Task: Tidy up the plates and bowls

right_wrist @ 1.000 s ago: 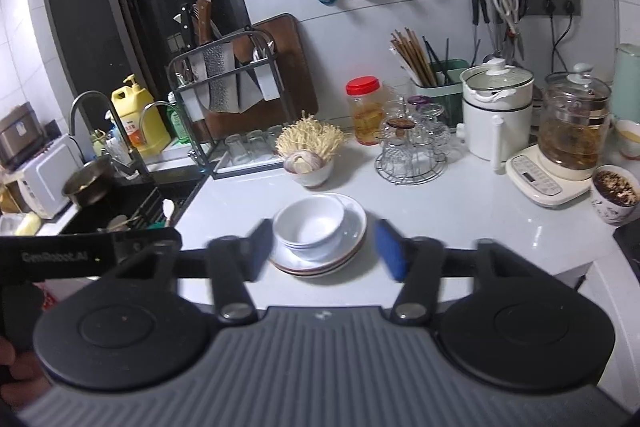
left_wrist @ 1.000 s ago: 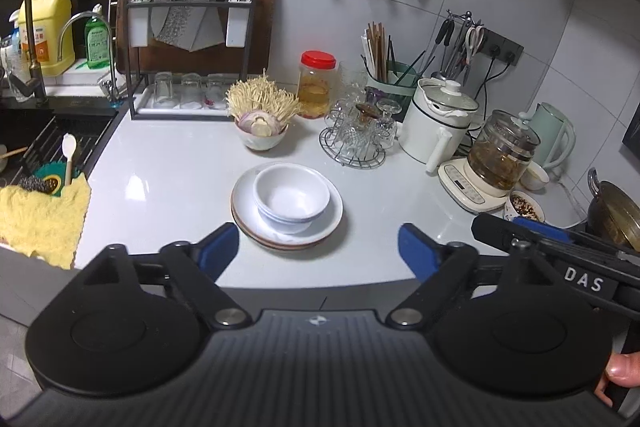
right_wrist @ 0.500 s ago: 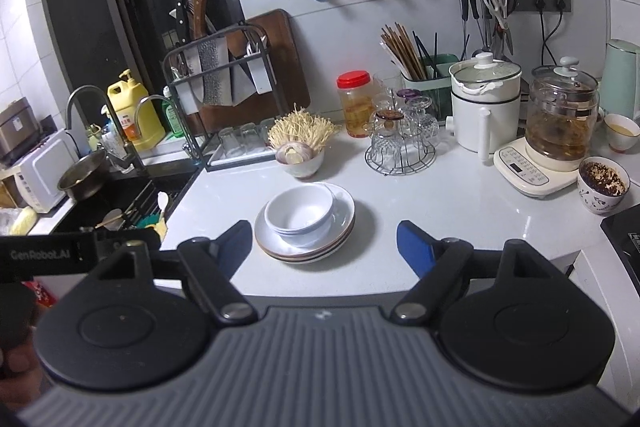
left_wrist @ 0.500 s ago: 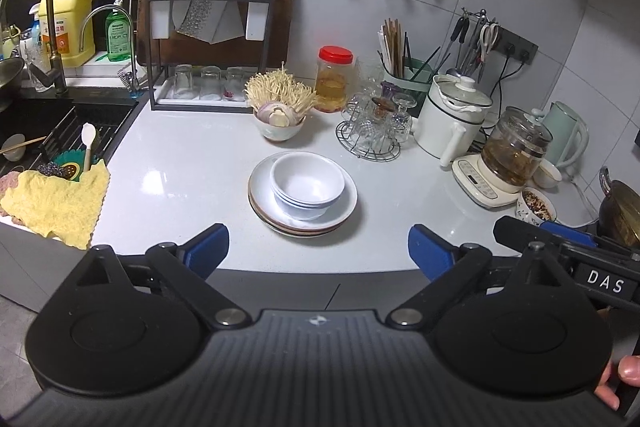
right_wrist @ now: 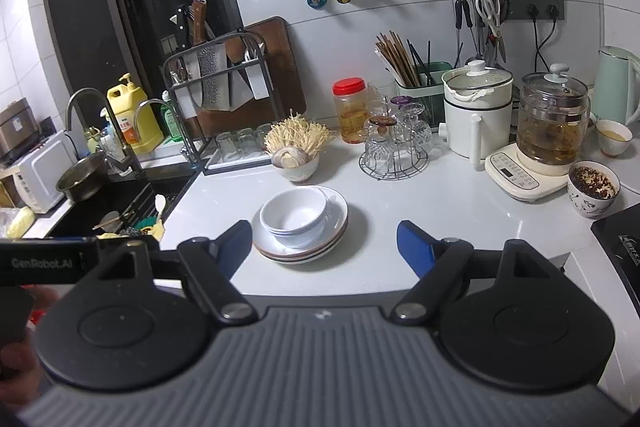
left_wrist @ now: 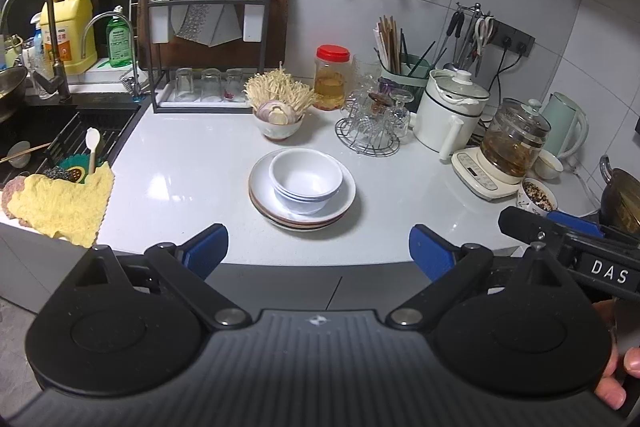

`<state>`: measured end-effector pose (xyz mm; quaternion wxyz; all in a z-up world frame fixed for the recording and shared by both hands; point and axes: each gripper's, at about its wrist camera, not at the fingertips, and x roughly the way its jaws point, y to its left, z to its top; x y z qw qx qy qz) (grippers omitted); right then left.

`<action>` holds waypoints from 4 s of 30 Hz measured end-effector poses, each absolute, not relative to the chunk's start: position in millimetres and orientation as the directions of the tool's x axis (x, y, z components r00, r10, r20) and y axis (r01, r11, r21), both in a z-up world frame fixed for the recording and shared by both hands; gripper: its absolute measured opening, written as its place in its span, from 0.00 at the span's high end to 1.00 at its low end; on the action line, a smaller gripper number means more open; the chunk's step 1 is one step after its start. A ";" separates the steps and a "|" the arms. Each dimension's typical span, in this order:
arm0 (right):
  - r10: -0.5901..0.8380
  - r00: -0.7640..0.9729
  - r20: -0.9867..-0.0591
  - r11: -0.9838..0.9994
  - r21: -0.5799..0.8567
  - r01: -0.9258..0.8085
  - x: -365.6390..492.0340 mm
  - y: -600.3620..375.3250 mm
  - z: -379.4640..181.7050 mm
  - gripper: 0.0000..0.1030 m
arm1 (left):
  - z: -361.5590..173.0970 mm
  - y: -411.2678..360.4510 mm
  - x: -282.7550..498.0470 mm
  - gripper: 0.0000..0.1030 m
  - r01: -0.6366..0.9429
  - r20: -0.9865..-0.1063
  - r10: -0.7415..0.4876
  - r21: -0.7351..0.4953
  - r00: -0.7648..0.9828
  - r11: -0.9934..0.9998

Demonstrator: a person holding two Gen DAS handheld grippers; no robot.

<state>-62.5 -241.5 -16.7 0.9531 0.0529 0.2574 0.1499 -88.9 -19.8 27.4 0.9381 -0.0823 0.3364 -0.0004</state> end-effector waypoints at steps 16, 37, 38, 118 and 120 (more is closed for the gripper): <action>0.308 0.825 -0.473 0.951 0.171 -0.257 -70.9 -238.1 -22.9 0.21 | 24.3 -14.6 -93.5 0.04 -0.077 -0.632 -0.020 -0.125 0.774 0.989; 0.269 0.843 -0.466 0.963 0.141 -0.229 -77.6 -243.7 -35.3 0.00 | 7.2 -31.7 -103.2 0.04 -0.075 -0.647 -0.018 -0.117 0.763 0.990; 0.272 0.842 -0.467 0.962 0.139 -0.234 -77.5 -243.4 -35.6 0.00 | 7.3 -31.5 -103.7 0.04 -0.076 -0.645 -0.020 -0.120 0.764 0.990; 0.291 0.832 -0.473 0.957 0.126 -0.263 -92.9 -242.7 -34.6 0.00 | -0.2 -29.6 -131.0 0.04 -0.128 -0.649 -0.005 -0.157 0.761 0.979; 0.290 0.832 -0.473 0.957 0.127 -0.261 -92.4 -243.2 -34.6 0.00 | 0.4 -28.8 -130.7 0.04 -0.128 -0.649 -0.005 -0.158 0.761 0.979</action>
